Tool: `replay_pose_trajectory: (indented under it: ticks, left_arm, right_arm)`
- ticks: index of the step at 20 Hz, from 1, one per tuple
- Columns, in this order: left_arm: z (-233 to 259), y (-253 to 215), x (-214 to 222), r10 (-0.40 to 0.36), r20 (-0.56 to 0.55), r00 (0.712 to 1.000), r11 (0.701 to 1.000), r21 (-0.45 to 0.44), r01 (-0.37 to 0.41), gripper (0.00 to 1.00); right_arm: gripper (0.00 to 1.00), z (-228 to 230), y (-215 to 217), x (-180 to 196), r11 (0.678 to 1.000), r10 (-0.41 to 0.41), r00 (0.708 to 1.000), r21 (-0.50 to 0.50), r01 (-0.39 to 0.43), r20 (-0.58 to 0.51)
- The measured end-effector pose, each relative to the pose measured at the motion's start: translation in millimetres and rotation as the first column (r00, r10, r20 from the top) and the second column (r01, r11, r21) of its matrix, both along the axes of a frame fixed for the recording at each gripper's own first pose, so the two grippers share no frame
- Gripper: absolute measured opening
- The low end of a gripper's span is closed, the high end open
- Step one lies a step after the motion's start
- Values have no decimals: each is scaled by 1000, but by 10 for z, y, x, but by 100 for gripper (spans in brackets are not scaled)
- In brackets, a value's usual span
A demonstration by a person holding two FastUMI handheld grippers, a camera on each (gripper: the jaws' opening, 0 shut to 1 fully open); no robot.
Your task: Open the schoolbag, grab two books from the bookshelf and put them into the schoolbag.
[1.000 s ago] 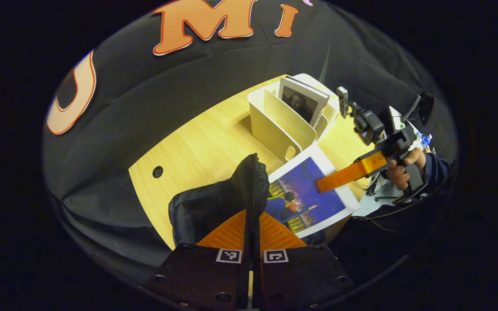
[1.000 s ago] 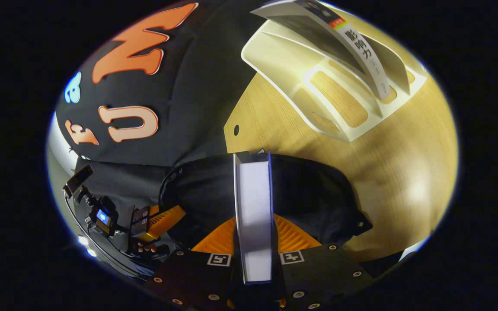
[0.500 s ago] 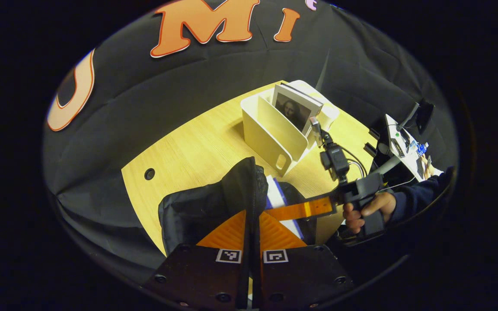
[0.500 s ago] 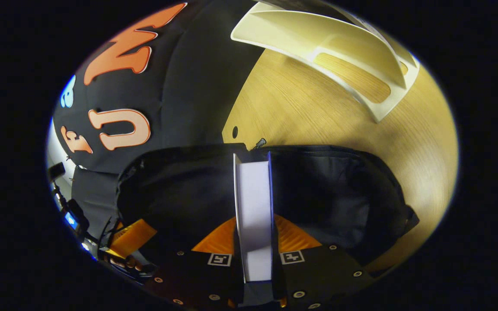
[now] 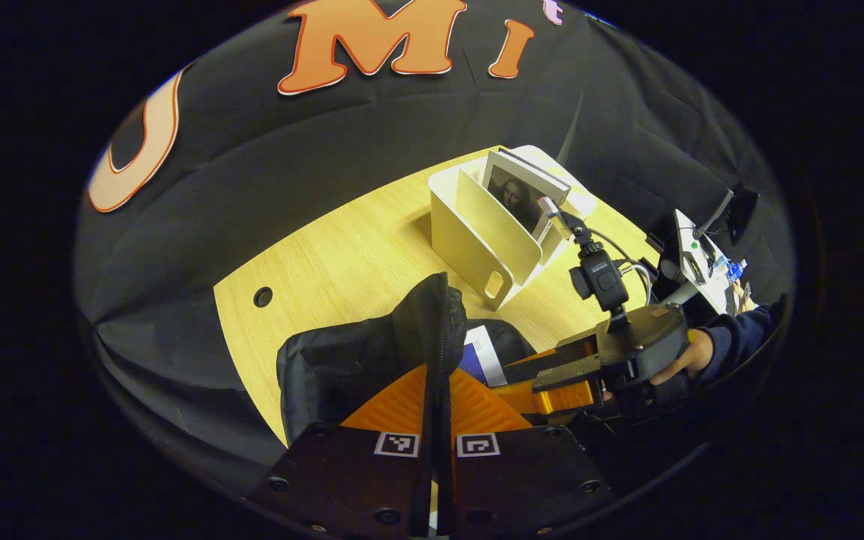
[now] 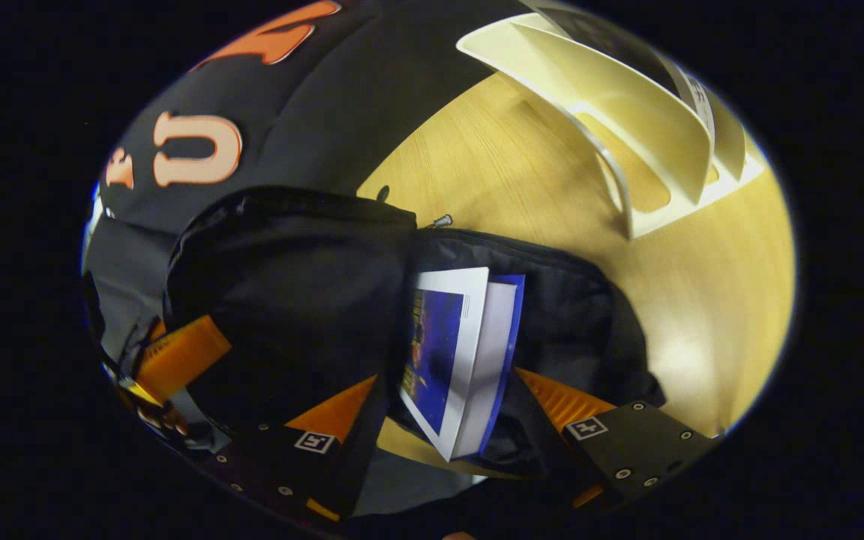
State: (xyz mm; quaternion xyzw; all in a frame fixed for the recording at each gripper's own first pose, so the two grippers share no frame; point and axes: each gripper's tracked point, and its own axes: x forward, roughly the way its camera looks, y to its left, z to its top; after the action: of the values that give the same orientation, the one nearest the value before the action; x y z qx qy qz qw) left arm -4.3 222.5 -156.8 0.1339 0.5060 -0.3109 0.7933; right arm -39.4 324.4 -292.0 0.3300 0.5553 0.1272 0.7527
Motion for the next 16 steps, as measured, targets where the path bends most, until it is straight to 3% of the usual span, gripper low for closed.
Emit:
replay_pose_trajectory:
  ticks: [5, 16]
  left_arm:
    - [-47, -29, -32, 15, -2, 1000, 1000, -9, -15, 4]
    - [-245, -50, -124, 48, 3, 999, 999, -26, -48, 4]
  right_arm:
    - [97, 197, -309, -199, 988, 97, 995, -127, -93, 27]
    - [98, 1198, -1671, 126, 896, 164, 978, -434, -94, 127]
